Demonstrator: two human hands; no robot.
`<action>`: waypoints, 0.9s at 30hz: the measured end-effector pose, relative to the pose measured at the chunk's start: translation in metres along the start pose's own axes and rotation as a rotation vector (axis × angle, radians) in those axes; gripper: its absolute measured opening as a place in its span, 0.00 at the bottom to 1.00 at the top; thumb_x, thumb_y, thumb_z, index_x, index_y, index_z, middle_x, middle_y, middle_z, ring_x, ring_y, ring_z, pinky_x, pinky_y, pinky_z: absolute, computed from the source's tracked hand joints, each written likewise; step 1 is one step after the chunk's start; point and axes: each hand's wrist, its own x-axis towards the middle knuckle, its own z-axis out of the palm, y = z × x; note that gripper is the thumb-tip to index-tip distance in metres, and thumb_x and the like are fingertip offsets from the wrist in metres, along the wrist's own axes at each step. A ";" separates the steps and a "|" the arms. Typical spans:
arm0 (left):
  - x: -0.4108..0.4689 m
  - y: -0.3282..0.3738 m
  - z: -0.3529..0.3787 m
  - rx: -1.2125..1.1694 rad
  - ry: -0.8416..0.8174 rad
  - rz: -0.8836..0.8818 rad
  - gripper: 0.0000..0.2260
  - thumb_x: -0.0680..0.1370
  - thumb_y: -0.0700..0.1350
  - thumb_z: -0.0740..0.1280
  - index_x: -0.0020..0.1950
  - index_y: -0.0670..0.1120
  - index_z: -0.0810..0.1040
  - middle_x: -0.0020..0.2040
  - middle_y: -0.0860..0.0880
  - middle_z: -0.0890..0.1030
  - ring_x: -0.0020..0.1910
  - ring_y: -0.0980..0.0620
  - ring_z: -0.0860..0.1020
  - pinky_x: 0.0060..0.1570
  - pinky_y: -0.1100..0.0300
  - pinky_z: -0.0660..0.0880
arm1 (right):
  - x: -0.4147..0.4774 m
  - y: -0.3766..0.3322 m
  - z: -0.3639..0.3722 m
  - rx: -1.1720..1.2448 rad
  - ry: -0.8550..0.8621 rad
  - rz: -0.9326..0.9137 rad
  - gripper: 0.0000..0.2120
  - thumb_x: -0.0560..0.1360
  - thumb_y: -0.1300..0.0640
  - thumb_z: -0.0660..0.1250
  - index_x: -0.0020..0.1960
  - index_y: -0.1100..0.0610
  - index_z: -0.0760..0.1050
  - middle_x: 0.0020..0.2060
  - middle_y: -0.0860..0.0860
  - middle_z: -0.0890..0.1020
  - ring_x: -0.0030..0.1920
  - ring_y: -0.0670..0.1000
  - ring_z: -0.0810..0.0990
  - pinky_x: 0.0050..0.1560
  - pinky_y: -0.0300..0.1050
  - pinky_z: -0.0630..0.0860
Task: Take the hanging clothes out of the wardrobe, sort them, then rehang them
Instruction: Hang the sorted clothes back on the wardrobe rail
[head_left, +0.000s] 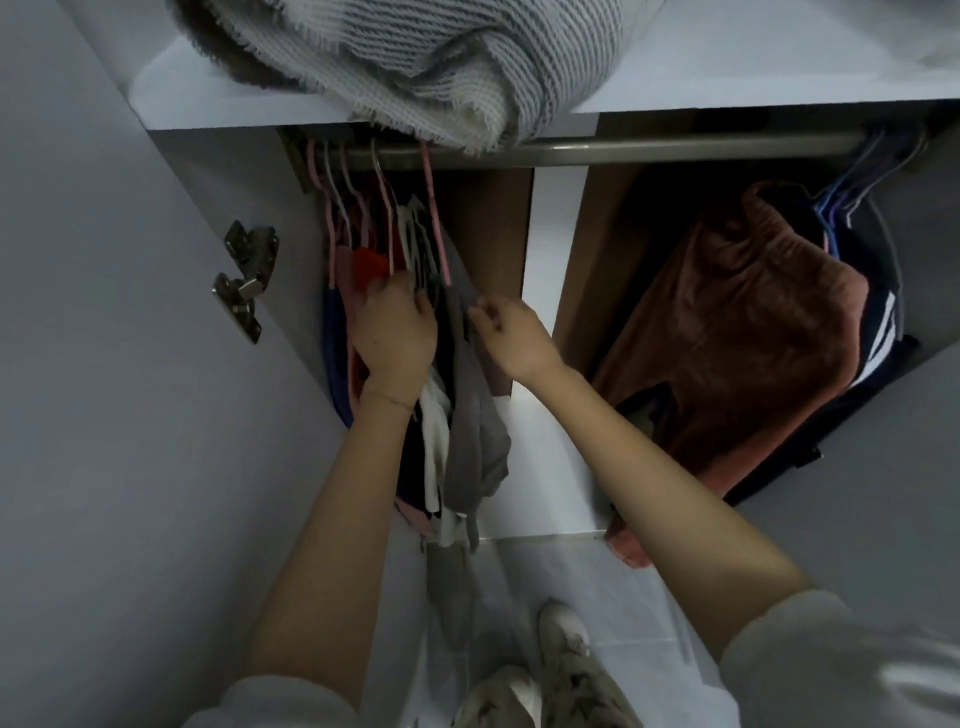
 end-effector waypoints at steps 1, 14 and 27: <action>-0.003 0.004 0.001 0.002 0.016 0.050 0.12 0.82 0.43 0.58 0.59 0.40 0.78 0.55 0.40 0.80 0.54 0.42 0.77 0.47 0.52 0.73 | -0.010 0.006 -0.006 -0.025 0.042 0.011 0.12 0.82 0.54 0.60 0.50 0.62 0.76 0.44 0.55 0.78 0.44 0.52 0.75 0.42 0.43 0.69; -0.177 0.125 0.081 -0.324 -0.303 0.536 0.15 0.81 0.42 0.64 0.66 0.41 0.76 0.64 0.44 0.77 0.65 0.44 0.73 0.67 0.51 0.68 | -0.275 0.107 -0.126 -0.278 0.497 0.333 0.20 0.80 0.58 0.63 0.71 0.59 0.71 0.65 0.55 0.76 0.66 0.59 0.71 0.68 0.50 0.65; -0.526 0.270 0.106 -0.487 -0.729 0.933 0.15 0.79 0.37 0.66 0.65 0.37 0.76 0.63 0.40 0.78 0.62 0.38 0.75 0.66 0.45 0.69 | -0.673 0.170 -0.191 -0.305 0.888 0.798 0.20 0.80 0.58 0.63 0.72 0.60 0.69 0.66 0.56 0.76 0.66 0.59 0.70 0.67 0.48 0.64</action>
